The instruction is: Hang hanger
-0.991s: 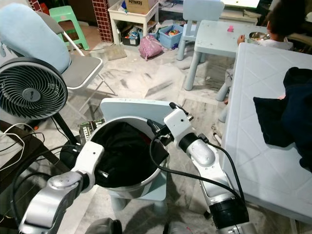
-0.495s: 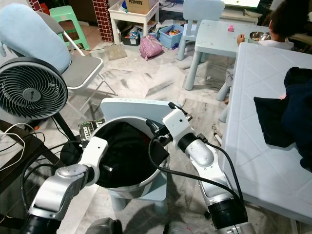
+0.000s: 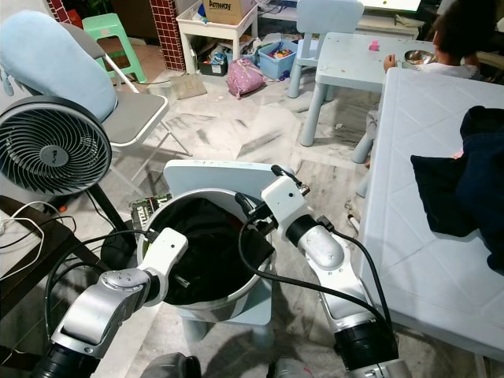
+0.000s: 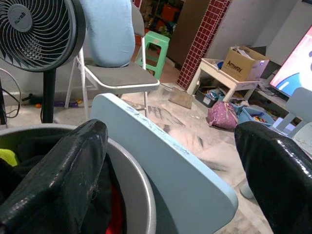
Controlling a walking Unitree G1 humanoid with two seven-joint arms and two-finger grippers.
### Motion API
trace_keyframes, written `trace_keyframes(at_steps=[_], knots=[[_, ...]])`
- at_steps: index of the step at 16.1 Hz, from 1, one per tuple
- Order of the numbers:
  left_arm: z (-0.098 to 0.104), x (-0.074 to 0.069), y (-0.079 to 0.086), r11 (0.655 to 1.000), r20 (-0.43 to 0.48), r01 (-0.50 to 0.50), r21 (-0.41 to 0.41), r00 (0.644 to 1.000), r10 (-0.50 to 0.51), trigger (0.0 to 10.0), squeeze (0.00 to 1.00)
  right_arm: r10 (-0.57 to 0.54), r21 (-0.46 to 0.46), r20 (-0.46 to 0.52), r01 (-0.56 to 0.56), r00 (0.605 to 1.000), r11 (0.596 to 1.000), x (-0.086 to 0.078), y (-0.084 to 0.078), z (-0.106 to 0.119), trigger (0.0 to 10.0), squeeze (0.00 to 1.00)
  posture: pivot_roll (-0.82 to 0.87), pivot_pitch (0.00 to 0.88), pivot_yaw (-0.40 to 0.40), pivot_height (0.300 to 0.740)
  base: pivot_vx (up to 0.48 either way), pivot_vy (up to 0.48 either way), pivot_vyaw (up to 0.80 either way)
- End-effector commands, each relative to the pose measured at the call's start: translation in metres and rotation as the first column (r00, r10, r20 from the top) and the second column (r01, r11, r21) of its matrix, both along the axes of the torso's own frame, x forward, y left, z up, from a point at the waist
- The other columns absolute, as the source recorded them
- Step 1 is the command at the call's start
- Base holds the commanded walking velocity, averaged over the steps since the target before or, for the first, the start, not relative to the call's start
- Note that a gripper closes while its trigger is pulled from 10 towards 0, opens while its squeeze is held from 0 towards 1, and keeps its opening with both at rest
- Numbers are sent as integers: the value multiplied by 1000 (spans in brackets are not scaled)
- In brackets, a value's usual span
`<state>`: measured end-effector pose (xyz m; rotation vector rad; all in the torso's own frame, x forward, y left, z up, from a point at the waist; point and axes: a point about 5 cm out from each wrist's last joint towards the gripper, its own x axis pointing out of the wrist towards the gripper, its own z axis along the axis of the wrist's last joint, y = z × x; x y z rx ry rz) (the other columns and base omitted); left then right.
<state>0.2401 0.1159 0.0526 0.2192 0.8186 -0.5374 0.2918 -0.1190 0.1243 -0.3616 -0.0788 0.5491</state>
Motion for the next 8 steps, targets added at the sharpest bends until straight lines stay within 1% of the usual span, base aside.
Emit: trace_keyframes(at_steps=[1, 2, 3, 4, 8], knots=[[-1, 0, 1, 1000, 3, 25, -8, 1000, -25, 1294, 0, 3, -4, -4, -3, 1000, 1000, -1, 2, -3, 10000, 0, -16, 32, 64, 740, 0, 0, 0], [-1, 0, 1, 1000, 1, 29, -8, 1000, -29, 1294, 0, 3, -4, -3, -3, 1000, 1000, -1, 2, -3, 10000, 0, -16, 32, 64, 740, 0, 0, 0], [-1, 1, 2, 999, 1, 34, -4, 999, -34, 784, 0, 3, -4, -3, -3, 1000, 1000, -1, 2, -3, 10000, 0, -16, 32, 64, 740, 0, 0, 0], [-2, 0, 2, 999, 0, 52, -4, 999, -52, 0, 0, 0, -5, -3, 0, 1000, 1000, -1, 1, -3, 10000, 0, -18, 31, 64, 740, 0, 0, 0], [-6, -4, 2, 997, -17, 75, -2, 997, -75, 0, 0, 0, -5, -2, 0, 1000, 1000, -1, 2, -3, 10000, 0, -19, 32, 68, 740, 0, 0, 0]])
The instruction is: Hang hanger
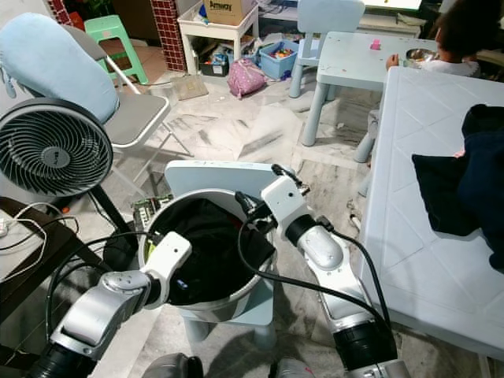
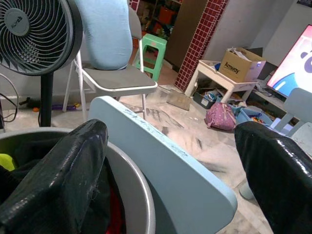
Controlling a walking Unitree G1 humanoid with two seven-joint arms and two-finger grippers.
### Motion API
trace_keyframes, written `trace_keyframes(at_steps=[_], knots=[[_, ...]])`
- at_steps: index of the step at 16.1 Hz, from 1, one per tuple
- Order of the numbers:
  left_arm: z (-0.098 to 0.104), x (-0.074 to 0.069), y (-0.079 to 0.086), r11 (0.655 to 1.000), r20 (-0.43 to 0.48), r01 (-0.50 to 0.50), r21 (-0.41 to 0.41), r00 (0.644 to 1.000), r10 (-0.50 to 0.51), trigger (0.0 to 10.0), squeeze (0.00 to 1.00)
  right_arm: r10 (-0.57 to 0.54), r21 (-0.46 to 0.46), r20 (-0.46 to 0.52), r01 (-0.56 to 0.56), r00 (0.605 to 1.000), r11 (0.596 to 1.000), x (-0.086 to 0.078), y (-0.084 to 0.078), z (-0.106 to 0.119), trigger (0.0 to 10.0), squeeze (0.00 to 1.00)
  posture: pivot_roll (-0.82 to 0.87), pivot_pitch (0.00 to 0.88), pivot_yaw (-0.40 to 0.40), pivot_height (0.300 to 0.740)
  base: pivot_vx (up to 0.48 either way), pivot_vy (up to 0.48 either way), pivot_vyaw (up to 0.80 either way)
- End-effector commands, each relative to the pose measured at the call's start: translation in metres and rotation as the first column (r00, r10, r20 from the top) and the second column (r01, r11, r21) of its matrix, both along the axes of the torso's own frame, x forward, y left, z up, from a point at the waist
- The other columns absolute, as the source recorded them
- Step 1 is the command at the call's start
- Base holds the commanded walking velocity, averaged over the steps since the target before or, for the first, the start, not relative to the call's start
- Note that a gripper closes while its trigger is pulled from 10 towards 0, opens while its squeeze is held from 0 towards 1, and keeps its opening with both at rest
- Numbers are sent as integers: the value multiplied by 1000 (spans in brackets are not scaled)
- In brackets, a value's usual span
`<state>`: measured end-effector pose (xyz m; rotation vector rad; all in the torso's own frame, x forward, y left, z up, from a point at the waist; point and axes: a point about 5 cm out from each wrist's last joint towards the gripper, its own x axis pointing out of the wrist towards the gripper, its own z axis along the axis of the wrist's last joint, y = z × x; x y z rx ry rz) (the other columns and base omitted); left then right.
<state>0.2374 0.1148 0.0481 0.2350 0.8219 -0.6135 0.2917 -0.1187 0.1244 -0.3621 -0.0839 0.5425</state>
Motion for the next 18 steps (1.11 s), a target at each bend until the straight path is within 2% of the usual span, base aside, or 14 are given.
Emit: trace_keyframes(at_steps=[1, 18], knots=[[-2, -2, 3, 1000, -4, 4, 10, 1000, -4, 0, 0, 5, -6, -8, -5, 1000, 1000, -1, 1, -3, 10000, 0, -18, 33, 69, 740, 0, 0, 0], [-3, 0, 5, 1000, 21, -8, -9, 1000, 8, 0, 0, -2, -4, -15, 2, 1000, 1000, -1, 0, -4, 10000, 0, -20, 38, 67, 740, 0, 0, 0]])
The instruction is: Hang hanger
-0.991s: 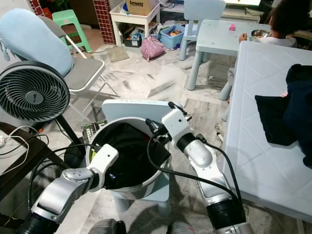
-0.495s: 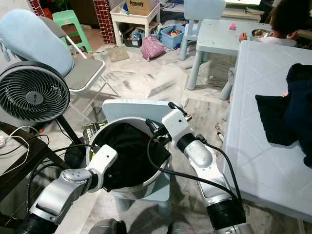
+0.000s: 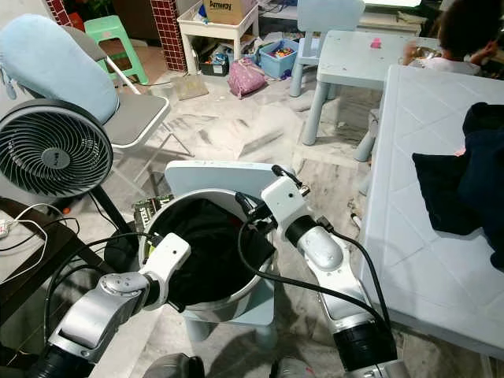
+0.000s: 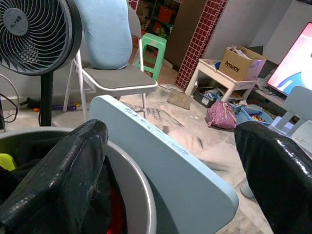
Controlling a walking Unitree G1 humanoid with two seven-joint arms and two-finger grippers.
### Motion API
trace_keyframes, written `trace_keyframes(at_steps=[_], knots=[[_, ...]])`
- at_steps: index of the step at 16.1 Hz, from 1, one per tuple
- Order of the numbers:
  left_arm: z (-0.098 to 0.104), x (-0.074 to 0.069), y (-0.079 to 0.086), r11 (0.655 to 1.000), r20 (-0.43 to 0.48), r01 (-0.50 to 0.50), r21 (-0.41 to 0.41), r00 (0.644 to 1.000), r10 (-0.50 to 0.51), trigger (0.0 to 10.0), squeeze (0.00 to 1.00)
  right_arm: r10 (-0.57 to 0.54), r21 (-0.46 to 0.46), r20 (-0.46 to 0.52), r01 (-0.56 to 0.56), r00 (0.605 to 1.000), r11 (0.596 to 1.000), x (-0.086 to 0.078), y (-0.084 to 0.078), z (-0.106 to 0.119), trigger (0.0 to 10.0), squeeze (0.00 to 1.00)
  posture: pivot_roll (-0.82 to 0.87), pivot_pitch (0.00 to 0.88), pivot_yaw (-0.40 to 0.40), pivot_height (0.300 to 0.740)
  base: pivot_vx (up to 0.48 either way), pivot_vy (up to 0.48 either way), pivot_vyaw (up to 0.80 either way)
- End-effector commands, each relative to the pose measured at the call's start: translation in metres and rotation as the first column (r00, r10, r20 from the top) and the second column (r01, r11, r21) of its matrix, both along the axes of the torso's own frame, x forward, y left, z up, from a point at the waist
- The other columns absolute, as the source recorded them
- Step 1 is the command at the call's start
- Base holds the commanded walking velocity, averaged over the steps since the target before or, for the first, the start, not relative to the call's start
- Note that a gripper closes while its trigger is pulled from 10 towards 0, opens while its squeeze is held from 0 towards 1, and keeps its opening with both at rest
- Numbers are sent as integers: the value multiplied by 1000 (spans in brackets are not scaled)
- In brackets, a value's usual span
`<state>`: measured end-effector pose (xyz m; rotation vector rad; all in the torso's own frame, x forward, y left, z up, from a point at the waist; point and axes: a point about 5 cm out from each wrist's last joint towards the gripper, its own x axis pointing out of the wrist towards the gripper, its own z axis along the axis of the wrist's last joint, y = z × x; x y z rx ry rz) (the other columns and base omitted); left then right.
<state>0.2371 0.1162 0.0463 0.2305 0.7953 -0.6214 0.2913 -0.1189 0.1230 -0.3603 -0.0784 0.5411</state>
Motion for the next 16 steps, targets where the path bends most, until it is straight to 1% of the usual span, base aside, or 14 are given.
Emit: trace_keyframes(at_steps=[1, 4, 5, 7, 8, 9, 10, 11, 12, 13, 14, 15, 16], knots=[[-1, 1, 3, 1000, 2, -15, 3, 1000, 15, 0, 0, 0, -5, -10, 0, 1000, 1000, 0, 0, -3, 10000, 0, -20, 37, 65, 740, 0, 0, 0], [-1, 3, 3, 1000, 33, -23, -1, 999, 23, 0, 0, -2, -5, -12, 2, 1000, 1000, 0, 0, -4, 10000, 0, -20, 35, 64, 740, 0, 0, 0], [7, 13, 6, 996, 152, -87, -18, 984, 89, 0, 0, -6, -5, -13, 5, 1000, 1000, 1, 0, -4, 10000, 0, -21, 33, 63, 740, 0, 0, 0], [11, 19, 11, 990, 237, -141, -4, 962, 138, 0, 0, -16, -6, -11, 16, 1000, 1000, 1, -2, -5, 10000, 0, -20, 32, 60, 740, 0, 0, 0], [16, 24, 13, 987, 309, -158, -2, 939, 151, 0, 0, -27, -5, -10, 27, 1000, 1000, 2, -3, -5, 10000, 0, -19, 27, 55, 740, 0, 0, 0], [25, 30, 14, 983, 418, -184, -7, 892, 170, 0, 0, -45, 6, -2, 45, 999, 999, 3, -5, -4, 10000, 0, -17, 21, 53, 740, 0, 0, 0], [35, 35, 13, 984, 537, -175, -25, 828, 161, 0, 0, -56, 17, 4, 56, 998, 998, 5, -5, -3, 10000, 0, -16, 17, 52, 740, 0, 0, 0], [42, 37, 12, 988, 621, -153, -1, 774, 120, 0, 0, -60, 20, 8, 60, 998, 998, 6, -5, -2, 10000, 0, -17, 12, 51, 740, 0, 0, 0], [44, 37, 11, 989, 649, -148, 10, 753, 107, 0, 0, -61, 20, 10, 61, 998, 998, 6, -5, -2, 10000, 0, -17, 12, 51, 740, 0, 0, 0], [48, 37, 10, 989, 695, -145, -5, 711, 107, 0, 0, -70, 24, 20, 70, 997, 997, 7, -6, 0, 10000, 0, -17, 8, 50, 740, 0, 0, 0], [51, 37, 11, 986, 728, -163, -28, 672, 132, 0, 0, -81, 25, 27, 80, 996, 996, 7, -8, 0, 10000, 0, -17, 4, 46, 740, 0, 0, 0], [52, 37, 11, 985, 736, -170, -36, 662, 141, 0, 0, -88, 29, 31, 87, 996, 996, 8, -9, 1, 10000, 0, -17, 0, 42, 740, 0, 0, 0], [50, 37, 12, 980, 758, -190, -57, 630, 166, 0, 0, -124, 53, 46, 121, 991, 991, 9, -14, 4, 10000, 0, -15, 0, 36, 740, 0, 0, 0]])
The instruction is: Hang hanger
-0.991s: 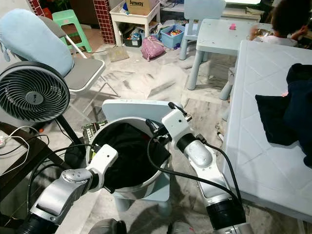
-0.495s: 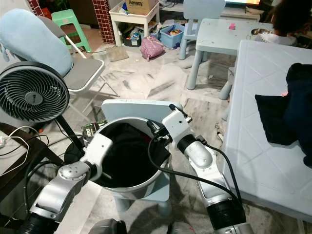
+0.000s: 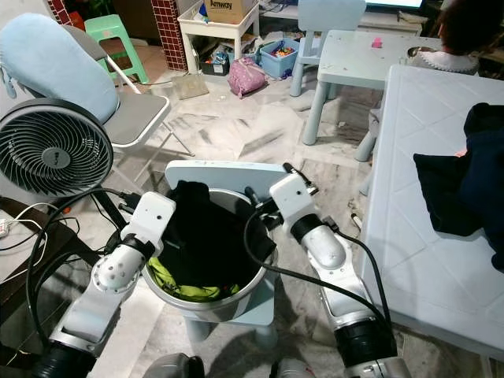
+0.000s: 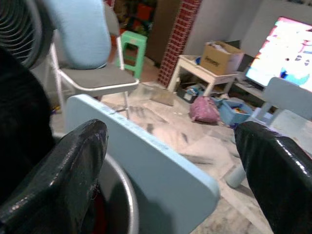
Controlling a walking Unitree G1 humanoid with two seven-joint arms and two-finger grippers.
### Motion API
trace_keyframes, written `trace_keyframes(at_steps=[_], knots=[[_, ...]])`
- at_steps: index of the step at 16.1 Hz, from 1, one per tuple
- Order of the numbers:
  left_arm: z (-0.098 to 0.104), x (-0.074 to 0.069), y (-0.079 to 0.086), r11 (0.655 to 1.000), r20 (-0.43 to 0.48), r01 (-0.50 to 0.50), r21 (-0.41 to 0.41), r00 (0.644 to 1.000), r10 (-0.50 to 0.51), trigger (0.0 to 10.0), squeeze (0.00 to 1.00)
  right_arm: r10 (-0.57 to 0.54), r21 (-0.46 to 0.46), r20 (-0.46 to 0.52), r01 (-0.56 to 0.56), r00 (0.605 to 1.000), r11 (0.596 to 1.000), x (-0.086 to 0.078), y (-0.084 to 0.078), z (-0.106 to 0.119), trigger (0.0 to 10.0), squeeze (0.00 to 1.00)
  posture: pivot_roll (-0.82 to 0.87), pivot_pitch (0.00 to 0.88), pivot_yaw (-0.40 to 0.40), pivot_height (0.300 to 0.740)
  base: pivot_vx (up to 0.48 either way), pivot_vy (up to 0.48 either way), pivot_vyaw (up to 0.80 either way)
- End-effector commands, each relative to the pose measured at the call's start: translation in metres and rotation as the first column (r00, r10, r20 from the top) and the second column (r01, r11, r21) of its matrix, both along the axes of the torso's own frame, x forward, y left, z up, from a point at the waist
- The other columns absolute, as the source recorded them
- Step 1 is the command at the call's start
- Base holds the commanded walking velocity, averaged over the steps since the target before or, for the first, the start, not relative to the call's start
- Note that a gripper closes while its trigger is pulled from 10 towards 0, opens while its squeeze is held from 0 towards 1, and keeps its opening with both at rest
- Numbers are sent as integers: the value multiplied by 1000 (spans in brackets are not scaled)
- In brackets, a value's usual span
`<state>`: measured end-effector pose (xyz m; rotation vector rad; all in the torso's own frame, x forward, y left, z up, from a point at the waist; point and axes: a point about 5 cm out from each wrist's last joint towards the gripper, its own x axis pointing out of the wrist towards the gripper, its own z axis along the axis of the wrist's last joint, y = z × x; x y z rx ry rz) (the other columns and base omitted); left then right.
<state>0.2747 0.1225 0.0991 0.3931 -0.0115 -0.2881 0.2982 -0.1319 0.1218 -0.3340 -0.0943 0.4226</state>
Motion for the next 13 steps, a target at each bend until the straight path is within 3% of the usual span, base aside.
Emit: trace_keyframes(at_steps=[1, 2, 3, 4, 7, 8, 10, 11, 13], knots=[[-4, -2, 4, 1000, 18, -21, 7, 1000, 21, 0, 0, -27, 28, 29, 26, 999, 999, 3, -3, 6, 10000, 0, -15, 0, 36, 740, 0, 0, 0], [-6, -3, 3, 1000, 29, -16, -14, 999, 17, 10000, 0, -65, 54, 32, 64, 997, 996, 4, -9, 7, 10000, 0, -12, 0, 26, 740, 0, 0, 0], [-10, -2, 9, 994, 19, -49, -101, 998, 51, 10000, 0, -127, 74, 30, 124, 991, 990, 4, -20, 4, 10000, 0, -11, 0, 22, 740, 0, 0, 0], [-13, 0, 13, 986, 7, -64, -151, 998, 66, 0, 0, -153, 94, 6, 152, 988, 984, 4, -23, 0, 10000, 0, -12, 0, 23, 740, 0, 0, 0], [-11, 4, 7, 985, 37, 20, -171, 999, -14, 0, 0, -200, 124, -10, 200, 980, 972, 5, -24, -5, 10000, 0, -13, 0, 35, 740, 0, 0, 0], [-8, 7, 10, 985, 58, 7, -174, 998, 3, 0, 0, -269, 108, 3, 267, 963, 958, 8, -27, -7, 10000, 0, -10, 0, 42, 740, 0, 0, 0], [-2, 13, 17, 978, 88, -5, -208, 996, 24, 0, 0, -303, 109, 18, 299, 953, 948, 10, -26, -9, 10000, 0, -7, 0, 59, 740, 0, 0, 0], [6, 15, 22, 967, 90, -7, -254, 995, 31, 0, 0, -278, 194, 23, 268, 960, 944, 8, -23, -7, 10000, 0, -12, 0, 73, 740, 0, 0, 0], [15, 12, 29, 964, 116, -11, -266, 992, 43, 0, 0, -296, 209, 28, 284, 955, 936, 5, -28, -5, 10000, 0, -19, 0, 86, 740, 0, 0, 0]])
